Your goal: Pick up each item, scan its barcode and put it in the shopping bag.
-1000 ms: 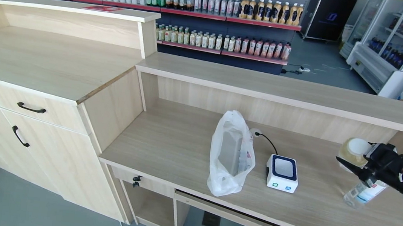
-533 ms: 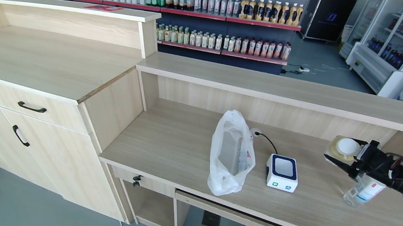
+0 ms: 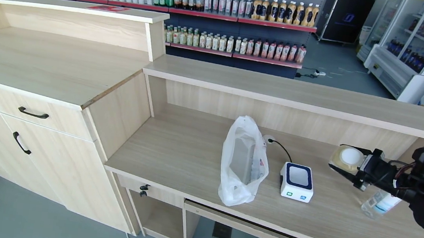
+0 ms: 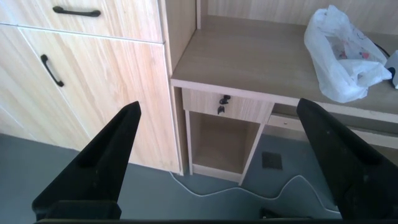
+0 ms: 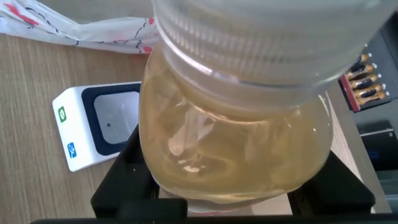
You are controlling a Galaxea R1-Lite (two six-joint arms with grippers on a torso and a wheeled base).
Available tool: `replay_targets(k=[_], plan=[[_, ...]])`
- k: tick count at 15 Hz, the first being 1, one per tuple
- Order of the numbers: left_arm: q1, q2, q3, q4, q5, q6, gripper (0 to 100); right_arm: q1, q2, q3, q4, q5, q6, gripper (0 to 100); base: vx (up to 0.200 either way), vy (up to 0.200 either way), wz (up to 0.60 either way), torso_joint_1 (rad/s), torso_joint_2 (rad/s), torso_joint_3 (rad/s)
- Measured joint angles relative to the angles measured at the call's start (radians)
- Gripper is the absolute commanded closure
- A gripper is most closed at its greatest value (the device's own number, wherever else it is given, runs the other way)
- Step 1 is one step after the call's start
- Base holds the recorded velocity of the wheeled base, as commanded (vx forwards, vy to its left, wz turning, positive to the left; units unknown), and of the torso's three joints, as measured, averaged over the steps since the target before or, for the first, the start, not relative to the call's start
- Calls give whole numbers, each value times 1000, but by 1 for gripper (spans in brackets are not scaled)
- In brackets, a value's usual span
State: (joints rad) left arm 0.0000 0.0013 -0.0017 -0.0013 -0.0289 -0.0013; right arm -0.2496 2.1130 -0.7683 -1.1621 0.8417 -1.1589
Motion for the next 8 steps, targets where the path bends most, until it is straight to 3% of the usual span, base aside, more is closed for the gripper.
replay_targets(k=[8], plan=[[0, 0, 0, 0, 0, 0, 0, 50, 67, -55, -40, 14, -19, 100, 0, 0, 0, 0, 0, 0]])
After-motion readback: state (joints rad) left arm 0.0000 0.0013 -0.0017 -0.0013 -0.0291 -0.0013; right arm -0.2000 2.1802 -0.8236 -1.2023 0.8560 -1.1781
